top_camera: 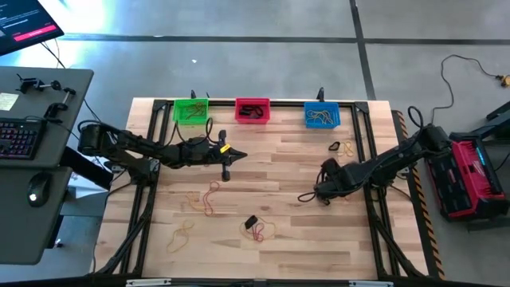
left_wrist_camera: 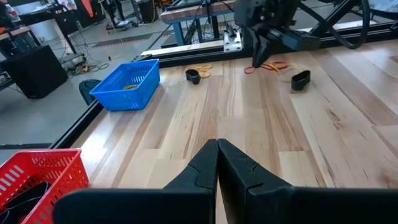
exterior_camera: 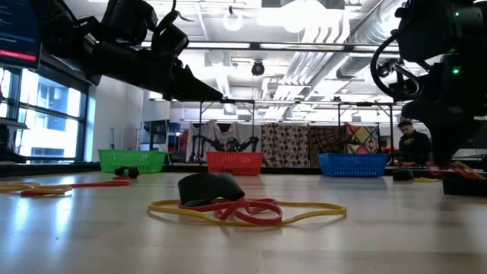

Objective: Sort rubber bands into baskets
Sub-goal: Put the red rubber band into the green bin

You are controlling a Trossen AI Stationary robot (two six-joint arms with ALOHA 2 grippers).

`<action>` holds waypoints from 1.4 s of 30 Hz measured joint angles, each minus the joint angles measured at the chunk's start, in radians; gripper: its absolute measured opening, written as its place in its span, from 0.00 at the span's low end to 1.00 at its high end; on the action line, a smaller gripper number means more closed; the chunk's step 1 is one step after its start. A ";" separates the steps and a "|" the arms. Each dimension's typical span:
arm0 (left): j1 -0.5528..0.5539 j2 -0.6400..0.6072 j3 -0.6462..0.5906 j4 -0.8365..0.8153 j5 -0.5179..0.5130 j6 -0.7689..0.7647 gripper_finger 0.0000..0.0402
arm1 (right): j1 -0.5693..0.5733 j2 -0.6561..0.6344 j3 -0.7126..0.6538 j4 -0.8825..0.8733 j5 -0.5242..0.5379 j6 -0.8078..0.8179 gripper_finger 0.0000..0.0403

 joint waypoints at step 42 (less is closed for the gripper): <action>0.003 0.000 0.000 -0.001 -0.001 -0.006 0.00 | 0.211 -0.002 0.003 -0.009 0.443 0.211 0.00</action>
